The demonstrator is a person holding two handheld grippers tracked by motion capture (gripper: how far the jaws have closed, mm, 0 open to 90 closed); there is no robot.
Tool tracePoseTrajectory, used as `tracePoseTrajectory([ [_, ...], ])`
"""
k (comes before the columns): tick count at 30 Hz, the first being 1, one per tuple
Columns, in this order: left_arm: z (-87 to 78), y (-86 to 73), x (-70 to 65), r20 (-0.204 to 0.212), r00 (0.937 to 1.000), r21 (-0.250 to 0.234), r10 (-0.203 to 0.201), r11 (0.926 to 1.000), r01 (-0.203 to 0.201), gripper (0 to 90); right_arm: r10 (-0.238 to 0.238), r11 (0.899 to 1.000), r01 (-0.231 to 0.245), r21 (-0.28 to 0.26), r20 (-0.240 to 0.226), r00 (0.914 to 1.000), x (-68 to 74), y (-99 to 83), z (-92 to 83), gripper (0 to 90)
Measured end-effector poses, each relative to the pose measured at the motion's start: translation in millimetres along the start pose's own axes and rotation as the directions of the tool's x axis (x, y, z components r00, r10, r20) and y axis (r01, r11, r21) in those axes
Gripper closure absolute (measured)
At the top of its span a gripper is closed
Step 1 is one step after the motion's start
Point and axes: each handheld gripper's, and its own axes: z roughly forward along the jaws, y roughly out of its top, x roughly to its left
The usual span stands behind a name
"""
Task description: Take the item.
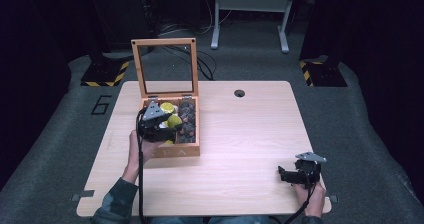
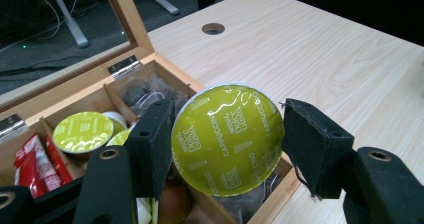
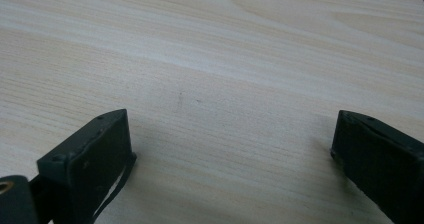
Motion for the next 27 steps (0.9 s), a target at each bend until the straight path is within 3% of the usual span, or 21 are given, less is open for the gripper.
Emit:
tracePoseTrajectory([
  [19,24.7,20.9,-24.6,0.061,0.9981,0.003,0.013,0.9999,-0.014,39.0,-0.003,1.000,0.003,-0.001,-0.001,1.0000,-0.2,0.0,0.1,2.0],
  [27,43.9,27.0,-41.2,0.086,0.9962,0.017,0.012,0.9998,-0.013,39.0,-0.006,1.000,0.006,0.001,-0.002,1.0000,-0.3,-0.1,0.0,2.1],
])
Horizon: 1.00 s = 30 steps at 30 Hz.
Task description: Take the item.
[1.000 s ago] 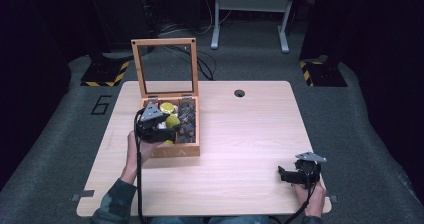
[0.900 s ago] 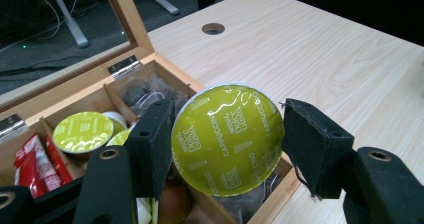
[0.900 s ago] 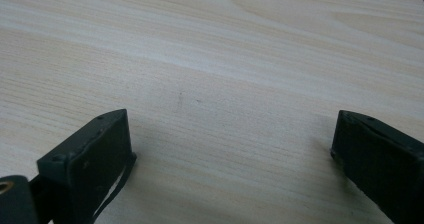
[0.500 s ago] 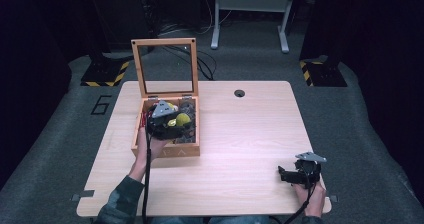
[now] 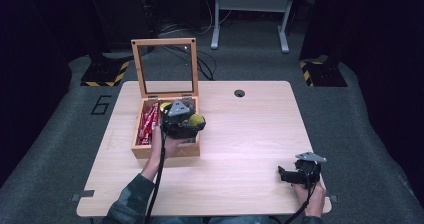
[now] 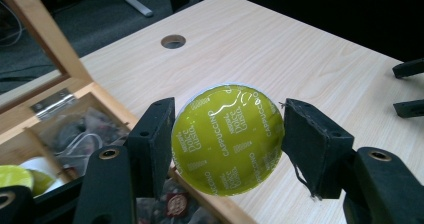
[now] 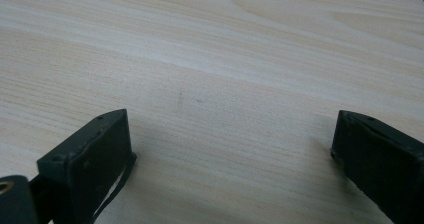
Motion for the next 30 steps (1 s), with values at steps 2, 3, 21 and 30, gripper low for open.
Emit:
tracePoseTrajectory([
  [2,5.8,1.9,-4.2,0.012,0.9999,0.016,0.002,0.9999,-0.002,39.0,0.003,1.000,-0.003,0.000,0.001,1.0000,0.2,0.0,-0.1,2.1],
  [3,8.1,2.6,-5.7,0.012,0.9999,0.013,0.000,0.9999,0.000,39.0,0.003,1.000,-0.003,0.001,0.001,1.0000,0.2,0.0,-0.1,2.0],
  [21,53.9,5.2,-34.9,0.042,0.9983,0.054,-0.041,0.9978,0.039,39.0,0.000,1.000,0.000,-0.001,0.000,1.0000,-0.1,0.1,0.1,2.2],
  [30,69.3,2.9,-43.0,0.050,0.9966,0.075,-0.065,0.9953,0.061,39.0,-0.001,1.000,0.001,-0.001,0.000,1.0000,-0.1,0.1,0.0,2.2],
])
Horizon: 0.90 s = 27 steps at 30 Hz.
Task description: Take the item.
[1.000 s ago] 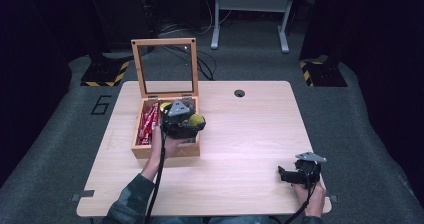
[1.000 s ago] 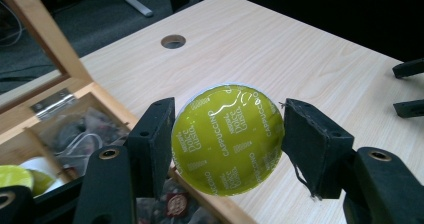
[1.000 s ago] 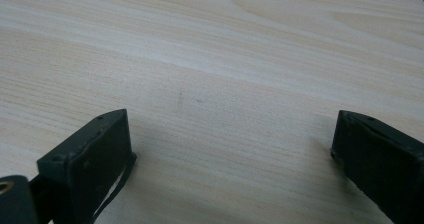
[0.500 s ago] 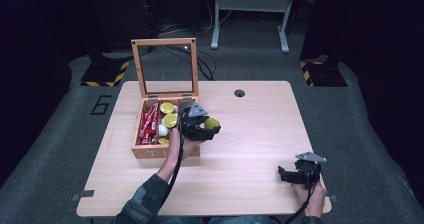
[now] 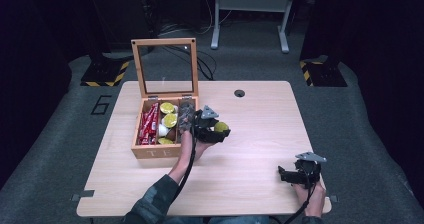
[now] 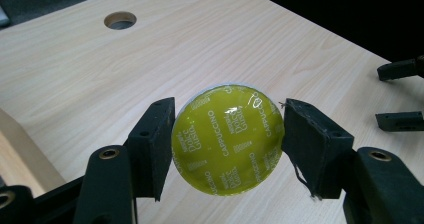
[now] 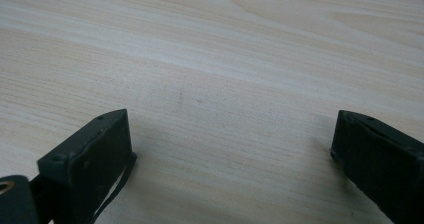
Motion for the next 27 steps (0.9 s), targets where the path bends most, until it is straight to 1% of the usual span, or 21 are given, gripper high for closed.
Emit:
tracePoseTrajectory([
  [4,5.2,-1.7,-2.7,0.003,1.0000,0.007,-0.005,1.0000,0.005,39.0,0.001,1.000,-0.001,0.000,0.000,1.0000,0.1,0.0,0.0,2.2],
  [9,13.3,-5.6,-5.0,-0.013,0.9994,0.027,-0.031,0.9992,0.031,39.0,0.001,1.000,-0.001,0.000,0.000,1.0000,0.1,0.0,0.0,2.1],
  [11,18.9,-8.2,-6.4,-0.013,0.9991,0.044,-0.040,0.9982,0.041,39.1,0.001,1.000,-0.001,0.000,0.001,1.0000,0.1,0.0,0.0,2.2],
  [13,23.9,-10.7,-7.4,0.000,0.9987,0.049,-0.051,0.9975,0.051,39.1,-0.001,1.000,0.001,0.000,0.001,1.0000,0.0,0.0,0.0,2.2],
  [15,27.7,-12.6,-8.9,0.000,0.9988,0.054,-0.050,0.9973,0.050,39.0,0.001,1.000,-0.001,-0.001,0.001,1.0000,0.1,0.0,0.0,2.3],
  [17,31.3,-14.6,-11.0,0.002,0.9985,0.065,-0.055,0.9964,0.054,39.0,-0.001,1.000,0.001,0.000,0.001,1.0000,0.0,0.0,0.0,2.3],
  [21,40.0,-18.9,-14.4,-0.003,0.9978,0.070,-0.066,0.9954,0.066,39.0,-0.006,1.000,0.006,-0.003,0.001,1.0000,-0.3,0.0,0.2,2.4],
  [23,43.2,-20.8,-15.8,-0.003,0.9981,0.078,-0.062,0.9950,0.062,39.0,-0.006,1.000,0.006,-0.003,0.001,1.0000,-0.2,-0.1,0.1,2.4],
  [27,49.8,-25.0,-17.0,-0.007,0.9967,0.083,-0.081,0.9932,0.081,39.0,-0.005,1.000,0.005,-0.002,0.001,1.0000,-0.1,-0.1,0.1,2.4],
])
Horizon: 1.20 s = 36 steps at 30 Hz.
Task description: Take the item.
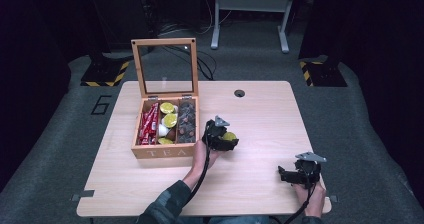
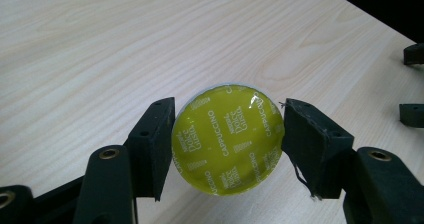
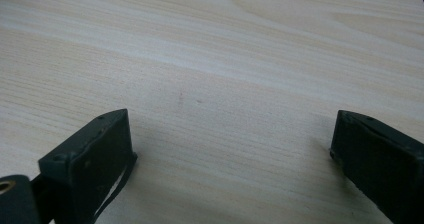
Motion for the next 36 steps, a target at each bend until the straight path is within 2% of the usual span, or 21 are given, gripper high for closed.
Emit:
tracePoseTrajectory([
  [12,20.5,-11.4,-1.2,-0.002,0.9998,0.061,-0.022,0.9979,0.022,39.0,-0.001,1.000,0.001,-0.001,0.000,1.0000,0.1,0.0,0.0,2.5],
  [21,25.2,-12.8,1.0,-0.001,0.9995,0.073,-0.032,0.9968,0.032,39.0,-0.001,1.000,0.001,-0.001,0.001,1.0000,0.1,0.0,0.0,2.5],
  [25,26.7,-11.9,1.8,0.000,0.9983,0.068,-0.059,0.9960,0.059,38.8,-0.001,1.000,0.001,-0.001,0.002,1.0000,0.2,0.0,0.1,2.5],
  [30,28.1,-10.2,2.4,0.002,0.9977,0.070,-0.068,0.9952,0.067,38.6,-0.001,1.000,0.001,-0.001,0.001,1.0000,0.0,0.1,0.1,2.5],
  [32,28.3,-9.7,3.7,0.003,0.9983,0.073,-0.059,0.9956,0.058,38.3,0.001,1.000,-0.001,-0.002,0.002,1.0000,0.1,0.2,0.2,2.5],
  [36,27.6,-8.3,4.0,-0.005,0.9983,0.076,-0.059,0.9953,0.059,32.9,0.002,1.000,-0.002,-0.001,0.000,1.0000,0.1,0.2,0.1,2.6],
])
